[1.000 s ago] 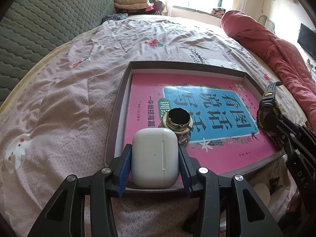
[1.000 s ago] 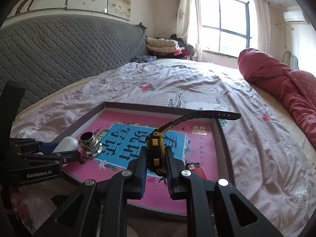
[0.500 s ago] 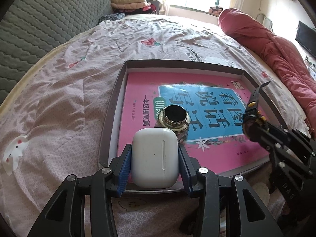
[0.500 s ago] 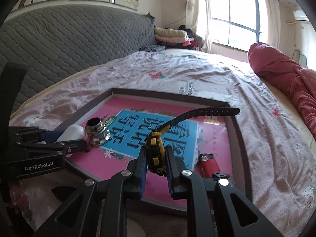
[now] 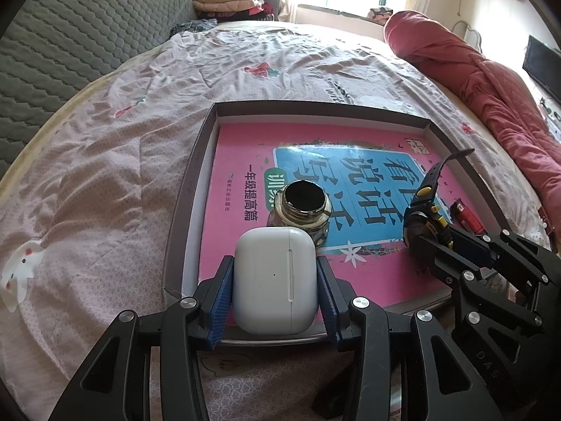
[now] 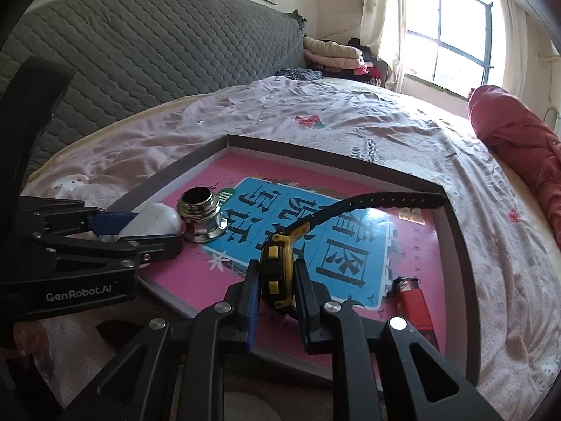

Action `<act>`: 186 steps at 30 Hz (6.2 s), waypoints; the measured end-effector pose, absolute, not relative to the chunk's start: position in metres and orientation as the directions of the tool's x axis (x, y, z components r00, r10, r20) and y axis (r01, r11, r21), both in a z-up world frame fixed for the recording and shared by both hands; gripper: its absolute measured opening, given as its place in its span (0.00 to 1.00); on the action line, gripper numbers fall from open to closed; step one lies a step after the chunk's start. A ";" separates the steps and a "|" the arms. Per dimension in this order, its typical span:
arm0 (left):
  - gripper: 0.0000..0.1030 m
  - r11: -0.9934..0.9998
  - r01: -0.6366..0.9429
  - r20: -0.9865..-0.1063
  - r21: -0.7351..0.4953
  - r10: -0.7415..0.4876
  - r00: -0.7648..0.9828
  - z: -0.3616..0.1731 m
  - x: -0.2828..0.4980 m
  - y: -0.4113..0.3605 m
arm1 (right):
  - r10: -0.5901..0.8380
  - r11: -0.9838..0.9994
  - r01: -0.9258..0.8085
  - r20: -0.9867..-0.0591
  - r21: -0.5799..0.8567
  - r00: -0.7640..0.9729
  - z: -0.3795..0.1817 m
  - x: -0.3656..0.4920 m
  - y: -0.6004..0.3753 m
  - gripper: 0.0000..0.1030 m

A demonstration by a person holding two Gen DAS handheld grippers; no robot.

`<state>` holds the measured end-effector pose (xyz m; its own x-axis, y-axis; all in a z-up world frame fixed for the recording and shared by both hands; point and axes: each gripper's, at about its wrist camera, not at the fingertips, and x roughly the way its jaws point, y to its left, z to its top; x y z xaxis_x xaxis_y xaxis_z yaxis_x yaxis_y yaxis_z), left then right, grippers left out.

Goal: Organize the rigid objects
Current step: 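Lower the earbud case into the tray with the left gripper while the right lowers the yellow watch, then open both grippers to release the earbud case and the yellow watch, then lift both open grippers out of the tray and back, then move the left gripper to the white pill bottle while the right approaches the black hair clip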

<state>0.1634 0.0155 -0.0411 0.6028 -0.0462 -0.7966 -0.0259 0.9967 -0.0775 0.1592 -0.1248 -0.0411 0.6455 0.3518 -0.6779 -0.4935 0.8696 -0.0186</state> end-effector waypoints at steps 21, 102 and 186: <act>0.45 0.996 -0.014 -0.827 -0.089 -0.066 0.559 -0.044 0.171 0.014 | 0.453 0.857 -0.491 -0.680 0.154 0.576 -0.042 0.160 -0.148 0.21; 0.58 0.996 -0.043 -0.773 -0.081 -0.035 0.633 0.013 0.113 0.002 | 0.346 0.938 -0.296 -0.465 0.181 0.815 0.016 0.110 -0.222 0.54; 0.61 0.990 -0.002 -0.853 -0.138 -0.117 0.508 -0.013 0.053 -0.036 | 0.199 0.970 -0.238 -0.739 0.053 0.644 -0.030 0.041 -0.206 0.54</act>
<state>0.0527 -0.0358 -0.0128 0.5082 -0.1174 -0.8532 -0.0022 0.9905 -0.1376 0.0407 -0.2063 -0.0304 0.6435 0.1986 -0.7392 -0.2383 0.9698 0.0531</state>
